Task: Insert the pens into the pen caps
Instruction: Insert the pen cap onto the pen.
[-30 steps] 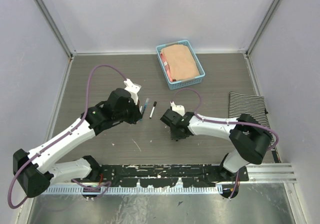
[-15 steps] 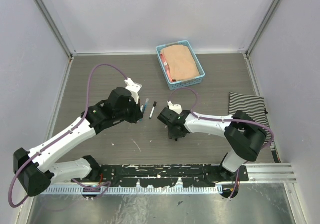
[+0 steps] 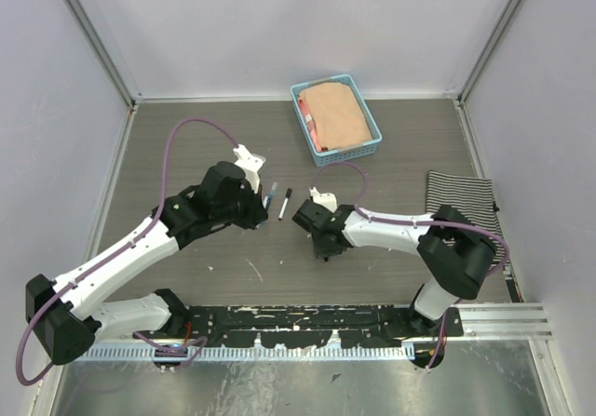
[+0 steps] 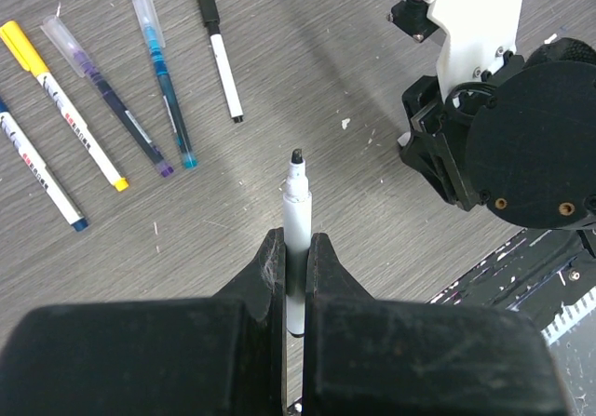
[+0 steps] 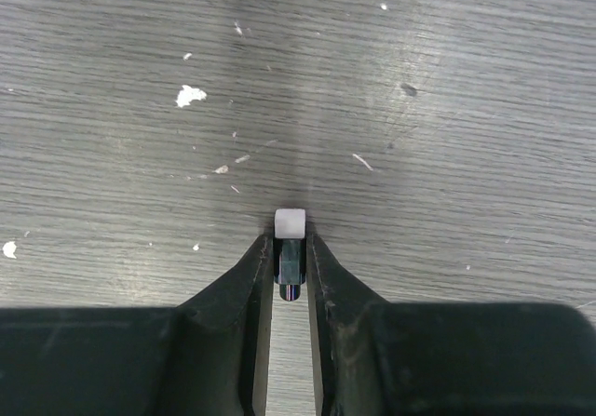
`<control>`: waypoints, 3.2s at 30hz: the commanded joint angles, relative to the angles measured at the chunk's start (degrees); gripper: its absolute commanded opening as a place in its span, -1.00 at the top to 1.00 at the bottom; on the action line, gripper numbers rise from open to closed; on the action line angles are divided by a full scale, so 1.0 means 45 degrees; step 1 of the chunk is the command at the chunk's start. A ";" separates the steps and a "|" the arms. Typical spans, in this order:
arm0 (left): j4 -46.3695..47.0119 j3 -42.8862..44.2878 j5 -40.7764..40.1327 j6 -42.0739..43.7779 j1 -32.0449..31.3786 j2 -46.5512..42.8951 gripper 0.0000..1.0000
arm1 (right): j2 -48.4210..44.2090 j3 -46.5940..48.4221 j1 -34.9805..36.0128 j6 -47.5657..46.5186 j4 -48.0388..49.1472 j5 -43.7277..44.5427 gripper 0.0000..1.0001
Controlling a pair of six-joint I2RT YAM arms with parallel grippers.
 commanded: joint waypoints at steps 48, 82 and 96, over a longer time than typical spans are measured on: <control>0.5453 -0.0252 0.0118 -0.0566 -0.3884 -0.0599 1.00 | -1.1733 -0.4198 -0.0012 0.0361 1.2208 0.0190 1.00; 0.5531 -0.0345 0.0539 -0.0569 -0.3899 -0.0414 1.00 | -1.1588 -0.3741 -0.0005 0.0538 1.2055 -0.0294 1.00; 0.5531 -0.0367 0.0414 -0.0567 -0.3884 -0.0421 1.00 | -1.1637 -0.3838 -0.0013 0.0545 1.1728 -0.0360 1.00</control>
